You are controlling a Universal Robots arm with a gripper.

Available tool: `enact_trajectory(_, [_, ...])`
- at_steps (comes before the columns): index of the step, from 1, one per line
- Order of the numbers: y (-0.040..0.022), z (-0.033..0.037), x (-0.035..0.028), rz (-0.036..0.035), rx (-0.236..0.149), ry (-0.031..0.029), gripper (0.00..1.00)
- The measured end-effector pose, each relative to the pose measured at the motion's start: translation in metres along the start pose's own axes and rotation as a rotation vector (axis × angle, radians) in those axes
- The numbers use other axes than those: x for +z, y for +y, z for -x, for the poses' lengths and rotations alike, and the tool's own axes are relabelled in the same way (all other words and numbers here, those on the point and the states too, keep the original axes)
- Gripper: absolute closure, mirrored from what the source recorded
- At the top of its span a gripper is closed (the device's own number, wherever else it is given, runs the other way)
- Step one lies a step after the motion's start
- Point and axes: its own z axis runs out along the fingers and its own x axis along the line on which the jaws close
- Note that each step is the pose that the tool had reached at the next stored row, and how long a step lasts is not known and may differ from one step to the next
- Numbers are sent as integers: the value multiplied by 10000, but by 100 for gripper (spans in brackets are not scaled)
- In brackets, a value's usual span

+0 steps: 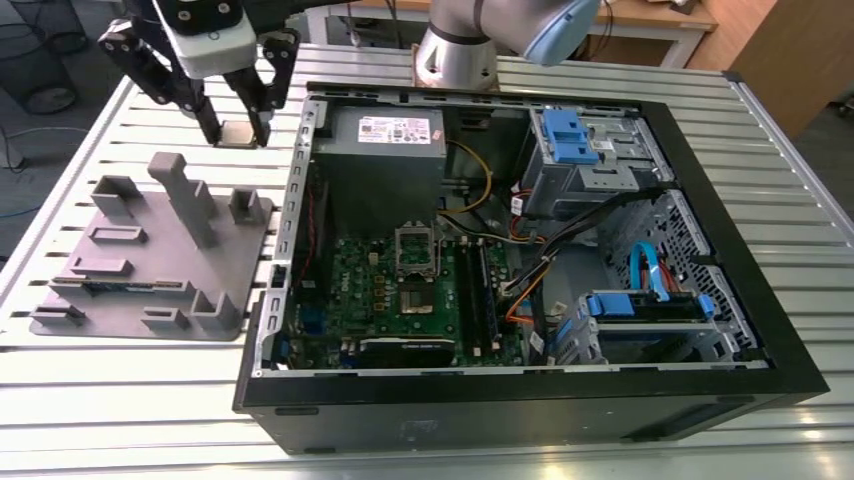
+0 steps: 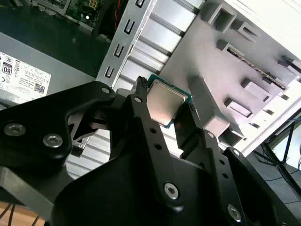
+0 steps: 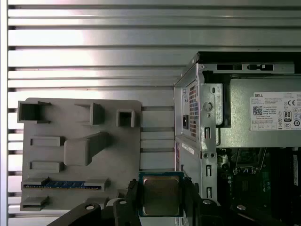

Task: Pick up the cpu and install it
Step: 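Pick up the cpu and move it towards the insertion slot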

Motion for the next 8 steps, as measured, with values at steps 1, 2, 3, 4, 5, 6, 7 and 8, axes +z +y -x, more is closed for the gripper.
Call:
enact_trajectory(1, [1,24,1,1,0,-1,53])
enact_trajectory(2, [6,199,5,0,0,0,53])
enact_trajectory(3, [6,208,6,0,0,0,53])
enact_trajectory(4, [6,213,6,0,0,0,53])
enact_trajectory(5, [6,217,6,0,0,0,53])
enact_trajectory(6, [6,222,6,1,0,0,53])
enact_trajectory(7, [7,226,6,0,0,0,53])
enact_trajectory(8, [7,230,7,1,0,0,53])
